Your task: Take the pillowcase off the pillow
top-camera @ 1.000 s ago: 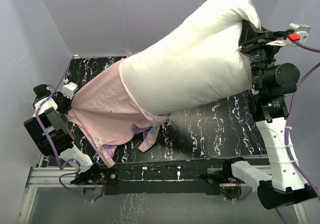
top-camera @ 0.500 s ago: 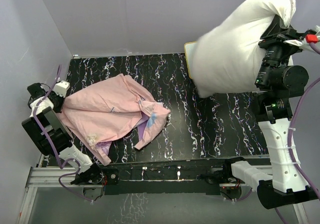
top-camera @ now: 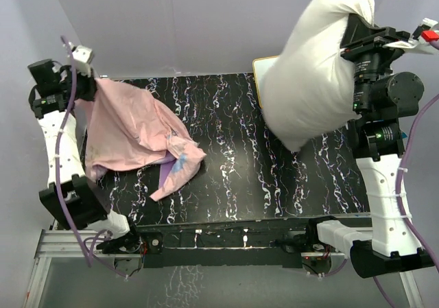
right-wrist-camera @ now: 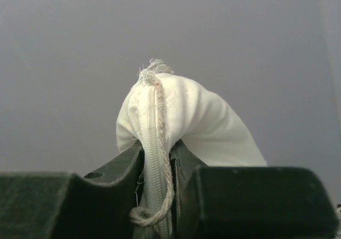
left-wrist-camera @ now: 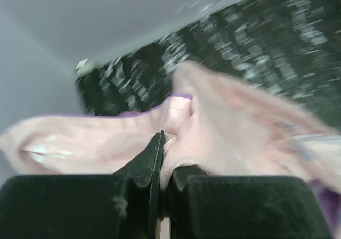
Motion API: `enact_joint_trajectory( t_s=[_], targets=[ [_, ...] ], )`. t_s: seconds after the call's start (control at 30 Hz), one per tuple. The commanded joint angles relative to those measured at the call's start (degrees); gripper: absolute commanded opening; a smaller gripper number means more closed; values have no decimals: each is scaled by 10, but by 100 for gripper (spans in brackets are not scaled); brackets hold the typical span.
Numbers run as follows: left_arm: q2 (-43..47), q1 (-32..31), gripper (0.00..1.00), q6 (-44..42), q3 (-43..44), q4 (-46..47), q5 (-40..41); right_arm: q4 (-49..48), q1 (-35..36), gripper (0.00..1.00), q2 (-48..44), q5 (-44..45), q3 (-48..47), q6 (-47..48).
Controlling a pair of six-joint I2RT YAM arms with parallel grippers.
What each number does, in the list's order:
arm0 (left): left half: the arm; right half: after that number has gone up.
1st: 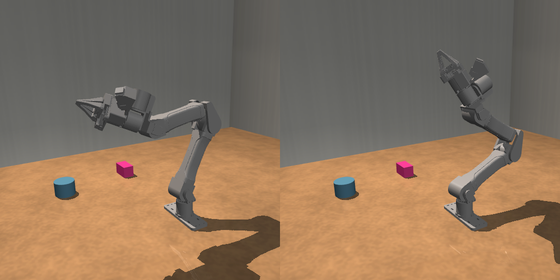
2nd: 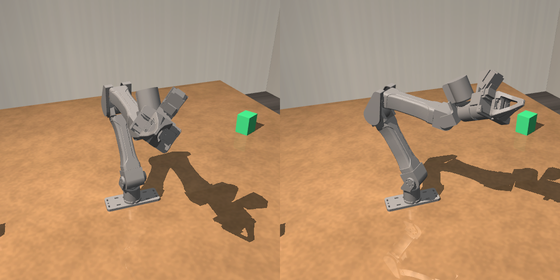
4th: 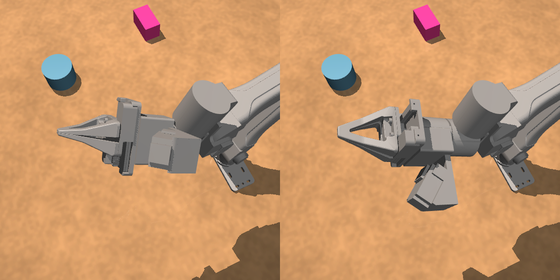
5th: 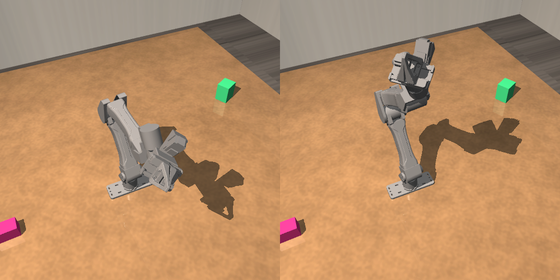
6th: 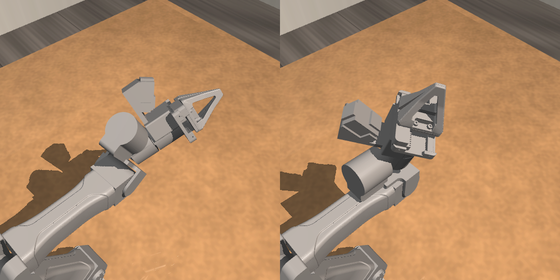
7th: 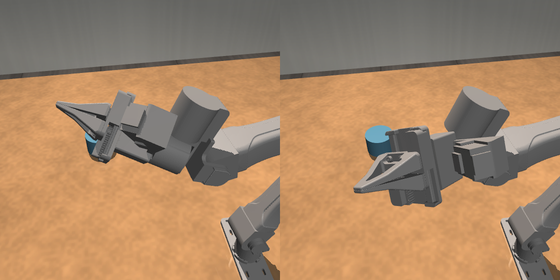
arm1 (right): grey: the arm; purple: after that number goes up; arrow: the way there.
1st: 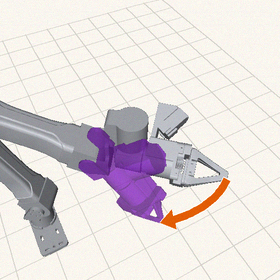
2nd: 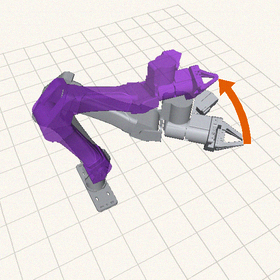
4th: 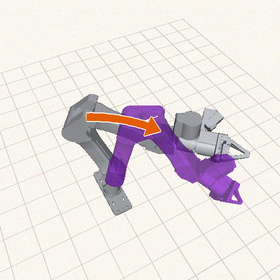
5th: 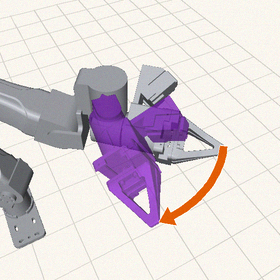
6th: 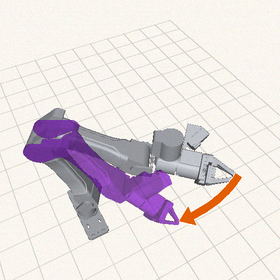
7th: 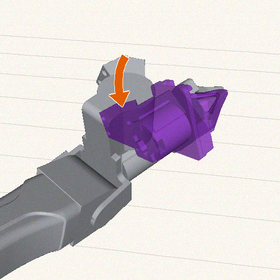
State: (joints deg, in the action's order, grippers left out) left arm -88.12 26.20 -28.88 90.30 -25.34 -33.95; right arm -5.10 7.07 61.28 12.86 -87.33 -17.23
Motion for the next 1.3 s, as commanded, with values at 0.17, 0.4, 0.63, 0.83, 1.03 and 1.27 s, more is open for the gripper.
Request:
enact_joint_trajectory(
  t_s=[0.17,0.4,0.63,0.83,1.03,1.27],
  targets=[
    [88,-197,45,71,-60,-49,-117,-121,7,8,7,-103,-92,-161],
    [94,-199,97,42,-51,-86,-88,-93,7,8,-15,-103,-2,-226],
    [128,-191,97,-22,-72,-90,64,-54,6,8,-68,-87,151,-226],
    [158,-180,97,-24,-122,-81,79,12,7,8,-155,3,324,-185],
    [154,-142,97,67,-153,-3,80,56,7,8,-211,-23,490,-208],
    [161,-121,97,104,-223,65,86,85,6,32,-223,-2,578,-157]
  ],
)
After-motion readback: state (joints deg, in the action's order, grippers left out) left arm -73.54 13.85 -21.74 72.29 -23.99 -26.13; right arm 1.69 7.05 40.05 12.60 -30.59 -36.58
